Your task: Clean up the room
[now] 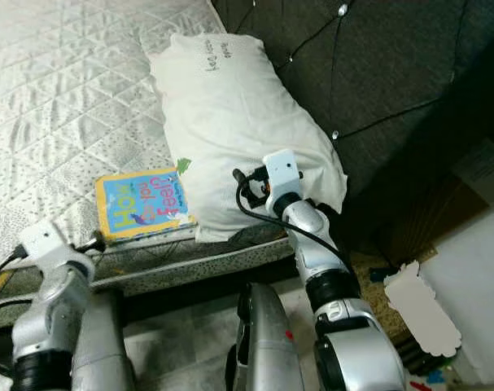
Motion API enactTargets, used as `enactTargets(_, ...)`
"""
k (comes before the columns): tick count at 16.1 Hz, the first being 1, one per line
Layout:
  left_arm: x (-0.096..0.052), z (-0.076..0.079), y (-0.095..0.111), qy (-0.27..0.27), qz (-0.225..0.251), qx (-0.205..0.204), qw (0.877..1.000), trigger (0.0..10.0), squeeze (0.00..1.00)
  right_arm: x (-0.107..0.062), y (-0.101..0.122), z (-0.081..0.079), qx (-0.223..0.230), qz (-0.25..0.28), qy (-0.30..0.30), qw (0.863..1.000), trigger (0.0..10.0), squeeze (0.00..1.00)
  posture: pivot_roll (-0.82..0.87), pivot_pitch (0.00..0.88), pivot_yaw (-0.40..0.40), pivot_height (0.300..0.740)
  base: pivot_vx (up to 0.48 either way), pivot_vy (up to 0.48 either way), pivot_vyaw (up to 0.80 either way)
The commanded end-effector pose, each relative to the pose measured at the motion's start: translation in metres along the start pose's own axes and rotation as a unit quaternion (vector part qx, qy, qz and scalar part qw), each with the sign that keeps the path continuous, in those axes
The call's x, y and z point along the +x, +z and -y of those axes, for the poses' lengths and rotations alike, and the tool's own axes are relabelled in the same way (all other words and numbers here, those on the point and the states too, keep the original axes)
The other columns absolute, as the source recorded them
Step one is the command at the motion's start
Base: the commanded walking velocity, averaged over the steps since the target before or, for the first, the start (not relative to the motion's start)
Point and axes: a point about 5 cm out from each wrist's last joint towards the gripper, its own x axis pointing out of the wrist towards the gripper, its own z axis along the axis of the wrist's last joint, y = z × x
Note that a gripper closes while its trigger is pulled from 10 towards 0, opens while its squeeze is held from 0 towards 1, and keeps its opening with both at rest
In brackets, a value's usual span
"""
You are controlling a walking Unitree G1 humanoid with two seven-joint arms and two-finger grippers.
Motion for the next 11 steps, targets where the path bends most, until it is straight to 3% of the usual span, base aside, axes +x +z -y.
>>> enactTargets(1,-0.006,0.004,-0.003,-0.004,0.003,0.008,1.0,10.0,0.0,-0.001,0.002,0.006,-0.001,0.003,-0.008,1.0,10.0,0.0,-0.01,0.064,-0.141,0.555,0.0,0.0,0.0)
enactTargets(4,-0.014,0.018,-0.011,-0.032,0.007,0.041,0.999,10.0,0.0,-0.001,0.002,0.005,0.0,0.003,-0.007,1.0,10.0,0.0,0.0,0.063,-0.139,0.555,0.0,0.0,0.0)
enactTargets(11,0.0,0.009,-0.024,-0.014,-0.041,-0.007,0.999,10.0,0.0,-0.002,0.001,0.007,-0.002,0.003,-0.009,1.0,10.0,0.0,-0.02,0.066,-0.137,0.555,0.0,0.0,0.0)
